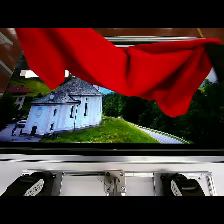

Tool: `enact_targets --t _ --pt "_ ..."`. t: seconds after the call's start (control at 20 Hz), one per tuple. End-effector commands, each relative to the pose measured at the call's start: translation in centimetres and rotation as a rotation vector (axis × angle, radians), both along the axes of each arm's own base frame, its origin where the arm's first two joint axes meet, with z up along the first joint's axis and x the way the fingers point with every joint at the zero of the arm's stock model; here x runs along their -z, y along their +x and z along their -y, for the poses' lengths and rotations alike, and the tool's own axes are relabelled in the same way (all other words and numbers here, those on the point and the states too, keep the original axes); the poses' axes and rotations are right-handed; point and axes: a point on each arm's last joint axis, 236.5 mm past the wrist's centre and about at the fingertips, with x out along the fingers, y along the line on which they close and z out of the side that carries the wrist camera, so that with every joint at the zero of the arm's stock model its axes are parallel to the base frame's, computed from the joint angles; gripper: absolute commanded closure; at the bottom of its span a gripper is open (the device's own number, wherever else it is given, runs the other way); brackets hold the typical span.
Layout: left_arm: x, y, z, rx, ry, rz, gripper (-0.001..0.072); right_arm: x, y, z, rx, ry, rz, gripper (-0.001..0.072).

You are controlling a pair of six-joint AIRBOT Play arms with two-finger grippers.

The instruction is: Fold the shirts.

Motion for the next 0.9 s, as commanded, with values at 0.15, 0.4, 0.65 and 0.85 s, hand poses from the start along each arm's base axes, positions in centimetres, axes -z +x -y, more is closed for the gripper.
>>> enact_targets --t 0.15,0.4,0.65,0.85 --pt "0.2 -1.4 -5.4 -0.312 0.161 0.013 0.067 -2.1 -4.3 1.3 0.05 -0.105 -0.024 0.0654" --pt "9.4 -1.5 -11.1 -0.518 0.466 -0.283 0.0671 9.1 -7.8 3.6 0.07 -0.279 -0.522 0.0654" --pt "20.7 -0.7 -11.8 -0.479 0.567 -0.595 0.0671 16.2 -7.5 4.2 0.045 -0.31 -0.86 0.0654" --pt "28.6 0.6 -9.6 -0.369 0.539 -0.749 0.067 22.4 0.2 3.8 0.051 -0.266 -0.925 0.0654"
